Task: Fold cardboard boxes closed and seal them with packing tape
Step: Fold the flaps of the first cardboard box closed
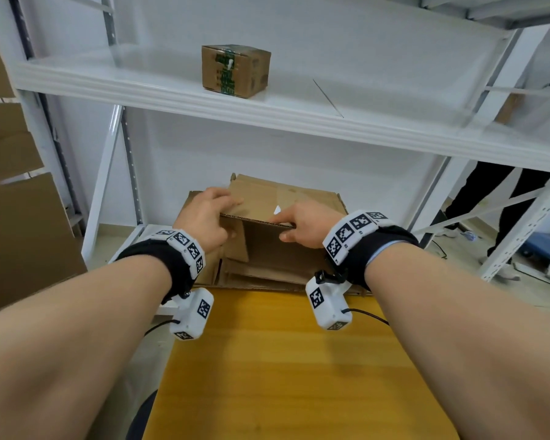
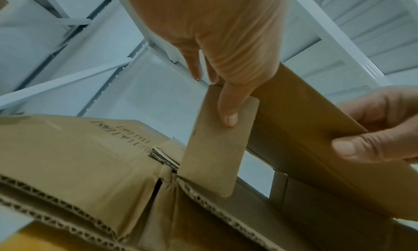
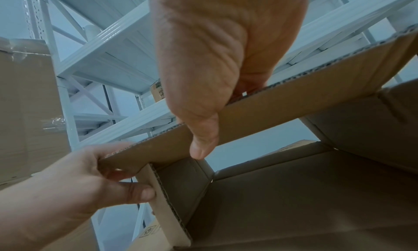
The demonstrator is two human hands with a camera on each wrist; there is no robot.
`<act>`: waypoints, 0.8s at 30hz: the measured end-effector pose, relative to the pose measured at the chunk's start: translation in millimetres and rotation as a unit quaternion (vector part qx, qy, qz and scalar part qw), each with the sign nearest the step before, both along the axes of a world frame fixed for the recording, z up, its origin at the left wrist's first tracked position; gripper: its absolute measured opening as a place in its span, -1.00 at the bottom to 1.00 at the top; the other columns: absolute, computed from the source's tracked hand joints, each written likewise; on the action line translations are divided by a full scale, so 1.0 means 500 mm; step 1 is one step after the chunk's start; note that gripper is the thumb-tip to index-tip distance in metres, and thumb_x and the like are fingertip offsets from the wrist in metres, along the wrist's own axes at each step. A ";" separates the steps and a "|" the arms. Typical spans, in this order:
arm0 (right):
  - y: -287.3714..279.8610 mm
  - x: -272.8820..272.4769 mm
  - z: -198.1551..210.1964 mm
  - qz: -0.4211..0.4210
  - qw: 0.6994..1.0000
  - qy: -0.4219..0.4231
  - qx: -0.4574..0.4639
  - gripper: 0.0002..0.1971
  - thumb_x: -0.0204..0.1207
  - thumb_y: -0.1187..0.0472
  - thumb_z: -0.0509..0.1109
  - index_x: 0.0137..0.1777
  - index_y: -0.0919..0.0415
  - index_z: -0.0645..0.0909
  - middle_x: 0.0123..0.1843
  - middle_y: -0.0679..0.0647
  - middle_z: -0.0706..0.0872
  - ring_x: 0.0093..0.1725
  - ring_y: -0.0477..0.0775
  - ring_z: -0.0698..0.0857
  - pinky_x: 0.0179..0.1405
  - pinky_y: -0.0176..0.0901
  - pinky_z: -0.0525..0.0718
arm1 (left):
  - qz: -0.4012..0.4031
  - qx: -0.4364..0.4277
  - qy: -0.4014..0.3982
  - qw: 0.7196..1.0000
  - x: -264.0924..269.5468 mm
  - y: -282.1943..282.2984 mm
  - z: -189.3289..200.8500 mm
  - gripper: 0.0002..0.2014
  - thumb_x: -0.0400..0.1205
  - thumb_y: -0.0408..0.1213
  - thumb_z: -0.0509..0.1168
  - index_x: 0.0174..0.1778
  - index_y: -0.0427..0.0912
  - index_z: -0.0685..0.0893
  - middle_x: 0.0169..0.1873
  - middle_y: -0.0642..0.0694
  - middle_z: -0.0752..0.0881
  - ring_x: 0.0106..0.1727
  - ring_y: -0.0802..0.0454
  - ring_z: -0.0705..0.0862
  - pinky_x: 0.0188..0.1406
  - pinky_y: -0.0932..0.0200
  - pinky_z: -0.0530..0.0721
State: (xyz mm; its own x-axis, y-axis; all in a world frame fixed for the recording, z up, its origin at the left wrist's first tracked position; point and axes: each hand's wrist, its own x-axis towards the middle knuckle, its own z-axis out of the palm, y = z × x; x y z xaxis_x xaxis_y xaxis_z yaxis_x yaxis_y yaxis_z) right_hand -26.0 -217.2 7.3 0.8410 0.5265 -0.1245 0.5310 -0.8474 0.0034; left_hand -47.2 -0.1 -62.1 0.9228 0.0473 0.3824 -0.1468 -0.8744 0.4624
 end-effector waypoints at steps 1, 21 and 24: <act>-0.001 0.000 0.000 0.003 1.000 -0.002 -0.004 -0.48 0.71 0.05 0.35 0.66 -0.10 0.41 0.60 0.01 0.54 0.53 0.11 0.54 0.50 -0.01 0.49 | -0.001 0.019 0.007 1.000 0.001 0.000 0.003 -0.47 0.47 -0.26 0.55 0.35 0.17 0.66 0.33 0.07 0.57 0.41 0.00 0.50 0.41 0.03 0.50; -0.067 0.004 0.019 -0.061 0.976 0.020 0.210 -0.55 0.68 -0.23 0.28 0.35 0.03 0.71 0.33 0.03 0.74 0.34 0.10 0.65 0.38 -0.07 0.55 | -0.018 0.291 0.159 0.943 0.013 -0.121 0.063 -0.56 0.70 -0.31 0.15 0.46 0.19 0.53 -0.10 -0.01 0.71 -0.16 0.00 0.65 -0.36 0.18 0.51; -0.126 0.035 0.037 -0.222 0.933 -0.086 0.272 -0.66 0.75 0.01 0.22 0.06 0.20 0.75 0.09 0.11 0.78 0.18 0.23 0.69 0.00 -0.15 0.56 | -0.007 0.280 0.191 0.941 0.013 -0.101 0.040 -0.69 0.75 -0.13 0.12 0.40 0.05 0.59 -0.09 -0.03 0.71 -0.14 0.00 0.66 -0.25 0.14 0.57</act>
State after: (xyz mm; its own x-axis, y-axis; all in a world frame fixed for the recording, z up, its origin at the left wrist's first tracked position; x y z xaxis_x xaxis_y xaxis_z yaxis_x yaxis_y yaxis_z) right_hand -8.7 -280.2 25.8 0.9738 0.0685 0.2168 0.1597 -0.8849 -0.4376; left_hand -40.5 -50.4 -42.0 0.9970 -0.0760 -0.0166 -0.0767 -0.9958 -0.0497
